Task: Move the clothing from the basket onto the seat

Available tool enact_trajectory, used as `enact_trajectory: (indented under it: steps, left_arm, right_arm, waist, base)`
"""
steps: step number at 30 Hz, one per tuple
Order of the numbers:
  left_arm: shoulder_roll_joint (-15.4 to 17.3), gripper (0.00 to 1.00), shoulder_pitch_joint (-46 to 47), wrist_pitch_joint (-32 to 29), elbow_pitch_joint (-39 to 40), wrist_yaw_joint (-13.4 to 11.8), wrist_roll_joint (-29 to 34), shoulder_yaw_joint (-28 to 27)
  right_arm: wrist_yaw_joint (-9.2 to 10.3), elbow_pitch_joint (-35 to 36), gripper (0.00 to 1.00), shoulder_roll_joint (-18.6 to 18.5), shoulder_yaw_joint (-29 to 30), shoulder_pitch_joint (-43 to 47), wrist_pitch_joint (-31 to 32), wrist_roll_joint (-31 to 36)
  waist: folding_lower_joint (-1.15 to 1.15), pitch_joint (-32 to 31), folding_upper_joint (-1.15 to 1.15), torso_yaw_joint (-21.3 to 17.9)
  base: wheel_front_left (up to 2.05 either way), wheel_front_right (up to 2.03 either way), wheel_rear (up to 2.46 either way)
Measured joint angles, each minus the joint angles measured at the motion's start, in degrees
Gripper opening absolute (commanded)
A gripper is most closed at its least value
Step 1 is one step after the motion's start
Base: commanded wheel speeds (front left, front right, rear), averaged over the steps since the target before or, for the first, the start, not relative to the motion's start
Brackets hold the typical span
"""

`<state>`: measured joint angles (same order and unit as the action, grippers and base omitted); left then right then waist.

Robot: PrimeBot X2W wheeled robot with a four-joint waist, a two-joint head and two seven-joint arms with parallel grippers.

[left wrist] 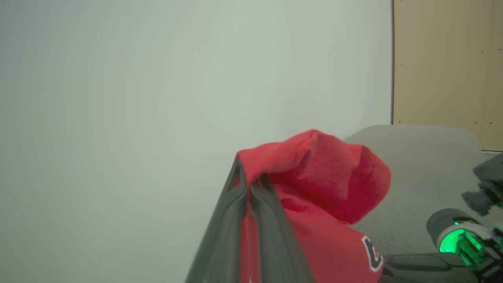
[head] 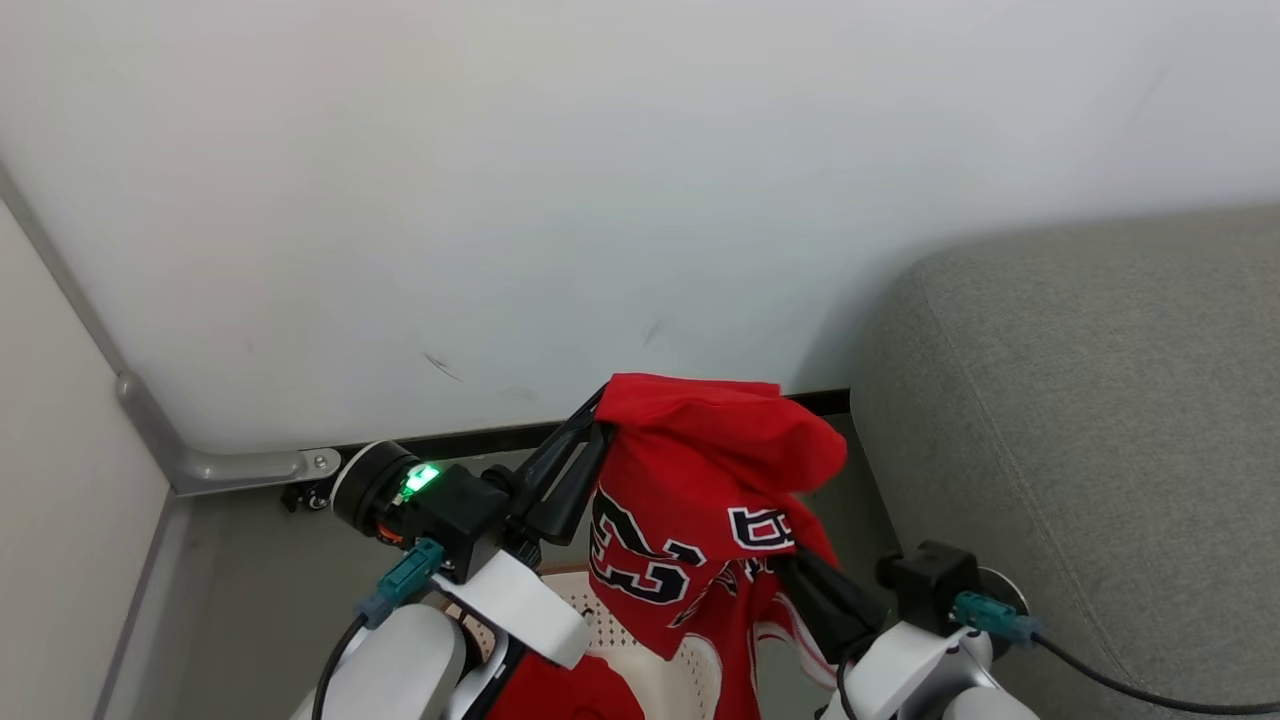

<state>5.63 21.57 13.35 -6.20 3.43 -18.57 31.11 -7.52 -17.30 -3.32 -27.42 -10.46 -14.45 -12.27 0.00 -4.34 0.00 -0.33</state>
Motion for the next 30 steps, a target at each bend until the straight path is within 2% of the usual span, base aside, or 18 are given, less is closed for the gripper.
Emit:
enact_trajectory:
  steps: [9,18,30]
  left_arm:
    - [1.59,0.00,-1.46,0.02,-3.77,-1.27,-0.54,-2.30]
    - [0.31,0.00,-2.02,0.35,-5.41,-0.75,-0.58,-0.89]
    - [-0.12,0.00,-2.37,0.67,-7.42,0.31,-1.18,-0.33]
  right_arm:
    - [-0.01,2.57,0.00,0.12,6.58,-0.12,0.01,-1.85]
    - [-0.01,5.79,0.00,0.30,13.16,-0.70,0.01,-1.88]
    - [-0.03,11.14,0.00,0.48,14.36,-2.95,0.01,-6.77]
  waist:
    - [0.00,0.42,0.00,-1.05]
    - [0.00,0.57,0.00,-1.22]
    - [0.00,0.12,0.00,-0.52]
  base:
    - [0.00,0.00,0.00]
    - [0.00,0.00,0.00]
    - [0.00,0.00,0.00]
